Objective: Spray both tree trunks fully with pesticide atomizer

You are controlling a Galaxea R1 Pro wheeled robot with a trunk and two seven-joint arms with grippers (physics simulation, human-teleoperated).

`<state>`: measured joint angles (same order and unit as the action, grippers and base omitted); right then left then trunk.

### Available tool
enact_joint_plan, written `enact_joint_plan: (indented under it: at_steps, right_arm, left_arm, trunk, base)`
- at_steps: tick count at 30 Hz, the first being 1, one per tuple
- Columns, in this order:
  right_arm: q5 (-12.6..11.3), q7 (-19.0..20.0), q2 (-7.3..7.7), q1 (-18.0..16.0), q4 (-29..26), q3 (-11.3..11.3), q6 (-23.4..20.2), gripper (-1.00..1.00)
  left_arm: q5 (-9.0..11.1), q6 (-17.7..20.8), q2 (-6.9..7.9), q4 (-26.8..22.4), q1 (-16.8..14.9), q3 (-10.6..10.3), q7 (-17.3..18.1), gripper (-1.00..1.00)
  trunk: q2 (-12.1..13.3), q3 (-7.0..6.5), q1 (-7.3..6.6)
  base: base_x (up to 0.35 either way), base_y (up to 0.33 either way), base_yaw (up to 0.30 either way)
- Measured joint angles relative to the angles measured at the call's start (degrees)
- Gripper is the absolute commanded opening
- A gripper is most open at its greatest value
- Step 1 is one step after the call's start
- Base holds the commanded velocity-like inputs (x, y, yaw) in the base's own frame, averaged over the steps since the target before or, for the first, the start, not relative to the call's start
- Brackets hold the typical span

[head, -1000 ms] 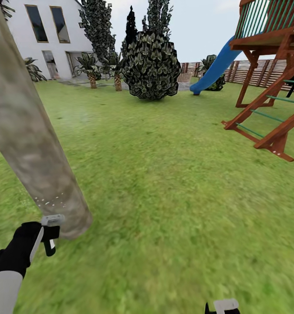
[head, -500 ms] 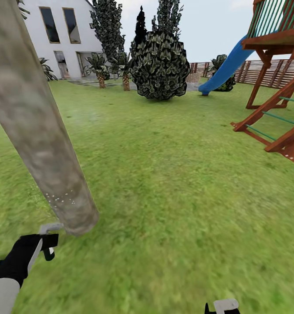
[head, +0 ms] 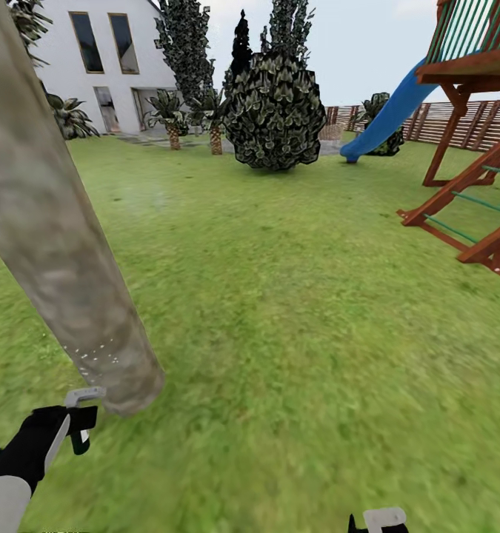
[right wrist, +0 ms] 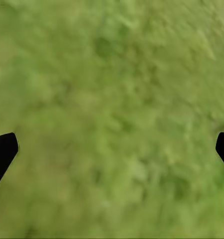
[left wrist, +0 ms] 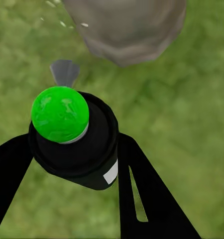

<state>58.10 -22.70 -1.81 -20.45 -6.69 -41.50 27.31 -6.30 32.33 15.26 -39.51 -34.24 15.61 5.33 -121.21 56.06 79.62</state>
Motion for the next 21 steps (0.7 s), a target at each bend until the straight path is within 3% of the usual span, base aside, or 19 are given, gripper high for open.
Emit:
enact_joint_plan:
  at_steps: [5,8,14,21]
  right_arm:
    - [0.0,0.0,-0.02,0.0,0.0,0.0,0.0,1.0]
    - [0.0,0.0,-0.02,0.0,0.0,0.1,0.0,1.0]
    - [0.0,0.0,0.07,0.0,0.0,0.0,0.0,1.0]
    - [0.0,0.0,0.07,0.0,0.0,0.0,0.0,1.0]
  left_arm:
    - [0.6,-0.4,-0.67,-0.3,0.0,-0.1,0.0,-1.0]
    - [0.7,-4.4,-0.89,-0.1,0.0,-0.2,-0.1,-1.0]
    - [0.6,-5.0,-2.18,-0.5,0.0,-0.2,-0.2,-1.0]
    - [0.5,-4.7,-2.3,-0.7,0.0,-0.2,0.0,-1.0]
  trunk:
    - [0.0,0.0,0.01]
    - [0.0,0.0,0.0]
    - [0.0,0.0,0.01]
    - [0.0,0.0,0.01]
  base:
    - [0.008,0.0,0.24]
    - [0.062,-0.1,0.031]
    - [0.091,-0.242,0.002]
    - [0.001,-0.276,0.0]
